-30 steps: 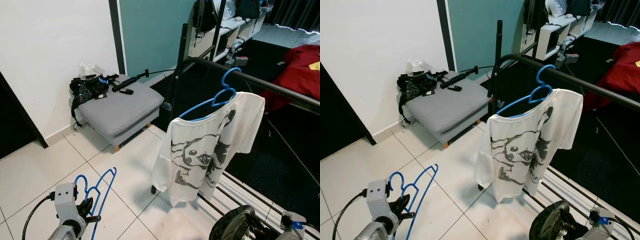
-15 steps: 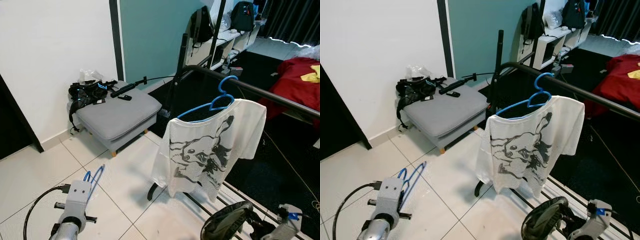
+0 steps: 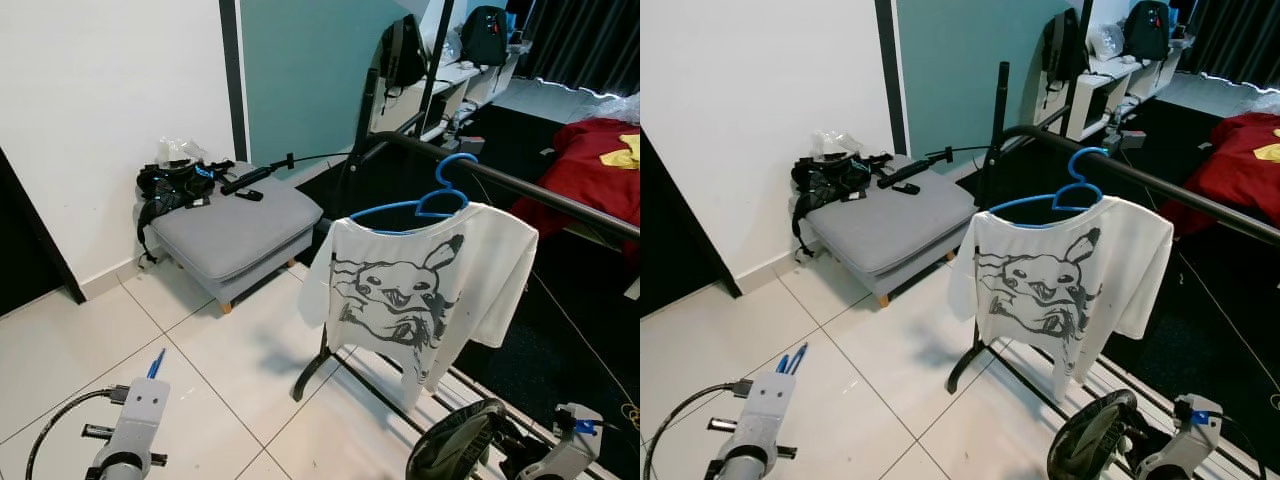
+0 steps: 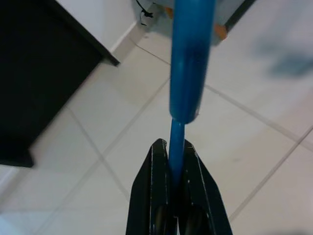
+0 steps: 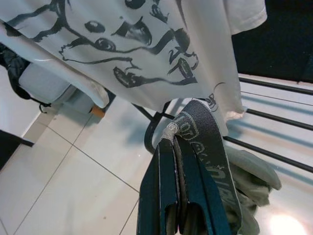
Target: Hang hanger
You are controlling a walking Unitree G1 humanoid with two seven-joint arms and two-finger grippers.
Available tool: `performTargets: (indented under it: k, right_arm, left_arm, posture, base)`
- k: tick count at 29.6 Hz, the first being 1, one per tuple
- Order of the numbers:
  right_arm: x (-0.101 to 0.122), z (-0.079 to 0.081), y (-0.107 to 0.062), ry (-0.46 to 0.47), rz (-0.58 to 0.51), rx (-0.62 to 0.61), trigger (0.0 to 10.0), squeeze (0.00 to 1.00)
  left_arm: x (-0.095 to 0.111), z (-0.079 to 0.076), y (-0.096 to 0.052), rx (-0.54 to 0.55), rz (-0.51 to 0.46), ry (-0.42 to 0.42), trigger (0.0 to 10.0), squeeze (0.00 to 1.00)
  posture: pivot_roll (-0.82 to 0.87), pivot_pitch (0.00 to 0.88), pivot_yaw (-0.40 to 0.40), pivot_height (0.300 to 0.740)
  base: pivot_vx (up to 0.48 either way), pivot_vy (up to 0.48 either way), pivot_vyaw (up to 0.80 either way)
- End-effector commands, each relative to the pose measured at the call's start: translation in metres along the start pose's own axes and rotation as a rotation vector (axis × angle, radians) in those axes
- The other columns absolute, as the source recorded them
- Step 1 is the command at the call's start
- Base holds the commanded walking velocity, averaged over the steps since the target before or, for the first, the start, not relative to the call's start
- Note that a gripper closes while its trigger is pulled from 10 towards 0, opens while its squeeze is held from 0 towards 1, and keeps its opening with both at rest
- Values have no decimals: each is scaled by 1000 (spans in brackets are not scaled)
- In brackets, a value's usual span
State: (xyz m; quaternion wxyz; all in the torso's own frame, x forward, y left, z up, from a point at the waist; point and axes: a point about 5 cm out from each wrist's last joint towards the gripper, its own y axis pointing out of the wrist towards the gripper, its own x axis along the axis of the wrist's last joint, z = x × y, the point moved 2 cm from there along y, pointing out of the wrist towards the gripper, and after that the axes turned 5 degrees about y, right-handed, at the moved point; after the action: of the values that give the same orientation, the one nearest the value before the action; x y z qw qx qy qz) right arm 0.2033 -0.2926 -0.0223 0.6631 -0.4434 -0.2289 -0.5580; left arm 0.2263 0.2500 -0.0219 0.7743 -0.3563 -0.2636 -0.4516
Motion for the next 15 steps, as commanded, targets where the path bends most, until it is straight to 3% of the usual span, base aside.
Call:
performTargets:
  k: [1,8,15]
  right_arm:
    - [-4,0,-3,-7,1,5,10000,0]
    - [-5,5,-2,2,-15,10,10000,0]
    - [-5,7,-2,6,-36,5,10000,0]
  left_arm:
    - [-4,4,-2,12,-3,117,10000,0]
    - [-6,3,-2,30,-16,217,10000,0]
    - [-12,4,-2,38,-5,225,10000,0]
  posture:
    - [51,71,-53,740]
    - [56,74,-23,740]
    - [58,80,-18,740]
  base:
    - [0,0,0]
    - [0,0,0]
    - [0,0,0]
